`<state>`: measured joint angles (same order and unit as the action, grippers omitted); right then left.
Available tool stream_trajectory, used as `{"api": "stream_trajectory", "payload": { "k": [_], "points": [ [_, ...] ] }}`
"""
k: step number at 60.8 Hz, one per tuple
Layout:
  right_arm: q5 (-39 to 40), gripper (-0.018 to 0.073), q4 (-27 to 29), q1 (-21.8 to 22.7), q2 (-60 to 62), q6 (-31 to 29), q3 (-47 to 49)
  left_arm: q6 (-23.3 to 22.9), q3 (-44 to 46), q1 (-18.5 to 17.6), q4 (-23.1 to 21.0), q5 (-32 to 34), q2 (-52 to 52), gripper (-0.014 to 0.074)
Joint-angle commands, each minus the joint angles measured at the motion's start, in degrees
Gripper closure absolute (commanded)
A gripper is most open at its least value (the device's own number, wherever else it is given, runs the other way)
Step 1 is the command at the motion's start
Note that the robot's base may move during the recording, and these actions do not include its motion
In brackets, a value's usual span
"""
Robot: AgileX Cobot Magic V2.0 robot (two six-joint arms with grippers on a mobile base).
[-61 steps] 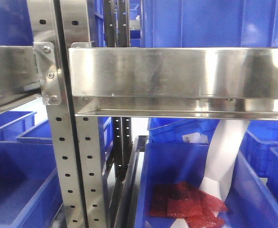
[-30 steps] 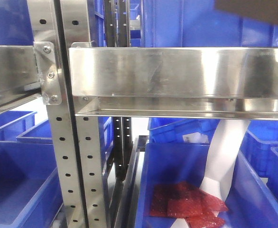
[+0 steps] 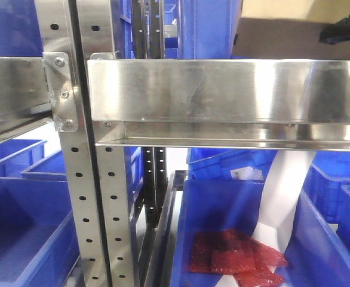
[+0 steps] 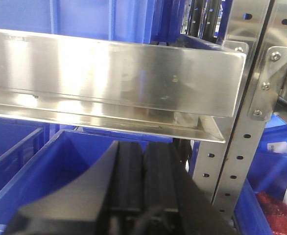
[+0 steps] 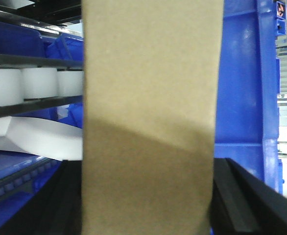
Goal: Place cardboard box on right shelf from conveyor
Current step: 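Lower the held box onto the upper roller shelf with the right gripper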
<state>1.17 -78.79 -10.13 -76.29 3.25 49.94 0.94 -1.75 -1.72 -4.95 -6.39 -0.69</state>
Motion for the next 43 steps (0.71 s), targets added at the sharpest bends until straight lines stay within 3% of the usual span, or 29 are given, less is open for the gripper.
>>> {"api": "stream_trajectory", "payload": {
  "k": [1, 35, 43],
  "points": [
    [0.8, 0.0247, -2.2, -0.1, 1.7, -0.3, 2.4, -0.1, 0.2, -0.1, -0.3, 4.7, -0.5, 0.0715],
    [-2.2, 0.0242, -3.5, -0.1, 1.7, -0.3, 2.3, -0.1, 0.2, -0.1, -0.3, 4.7, -0.5, 0.0715],
    [-2.5, 0.0129, -3.1, -0.1, 1.7, -0.3, 2.3, -0.1, 0.2, -0.1, -0.3, 4.7, -0.5, 0.0715]
  ]
}}
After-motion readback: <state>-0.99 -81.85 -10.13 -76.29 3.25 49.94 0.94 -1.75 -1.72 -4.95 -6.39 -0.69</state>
